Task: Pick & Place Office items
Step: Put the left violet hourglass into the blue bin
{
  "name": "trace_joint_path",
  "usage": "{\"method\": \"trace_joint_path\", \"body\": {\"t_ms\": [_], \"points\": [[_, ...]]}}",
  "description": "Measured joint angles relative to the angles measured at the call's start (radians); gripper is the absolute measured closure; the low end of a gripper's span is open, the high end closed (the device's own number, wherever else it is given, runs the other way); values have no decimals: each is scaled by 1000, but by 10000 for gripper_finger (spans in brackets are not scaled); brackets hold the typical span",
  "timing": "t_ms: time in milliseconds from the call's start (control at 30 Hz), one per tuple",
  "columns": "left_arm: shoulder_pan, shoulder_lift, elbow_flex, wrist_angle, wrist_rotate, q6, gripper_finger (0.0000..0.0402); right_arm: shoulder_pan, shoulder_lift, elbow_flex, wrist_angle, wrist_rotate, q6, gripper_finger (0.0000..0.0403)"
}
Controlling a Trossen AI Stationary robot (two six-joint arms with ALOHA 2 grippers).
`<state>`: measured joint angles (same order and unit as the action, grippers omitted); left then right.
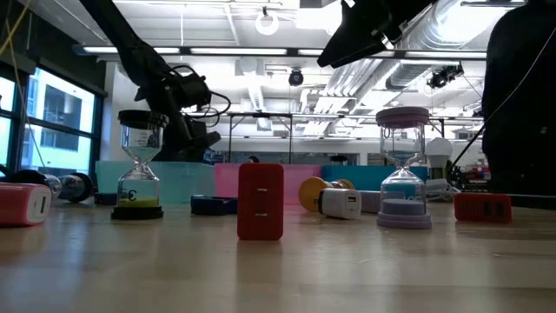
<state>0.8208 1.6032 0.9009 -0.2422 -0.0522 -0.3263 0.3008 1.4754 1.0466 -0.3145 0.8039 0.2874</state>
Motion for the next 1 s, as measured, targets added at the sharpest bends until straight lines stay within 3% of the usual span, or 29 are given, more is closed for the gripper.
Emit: {"method": "trace_joint_path", "body": {"t_ms": [300,567,800,1000], "points": [[1,-79,0,-7,0,7,233,0,0,0,-14,0,4,151],[-23,-252,0,-94,30,14,233,33,-16,0,-86,3,-68,151],[-175,-436,0,-91,6,134,233,152,-125,1,-137,18,-99,151],[-351,-508,-1,-92,-6,187,233,243,-214,1,-348,26,93,151]]}}
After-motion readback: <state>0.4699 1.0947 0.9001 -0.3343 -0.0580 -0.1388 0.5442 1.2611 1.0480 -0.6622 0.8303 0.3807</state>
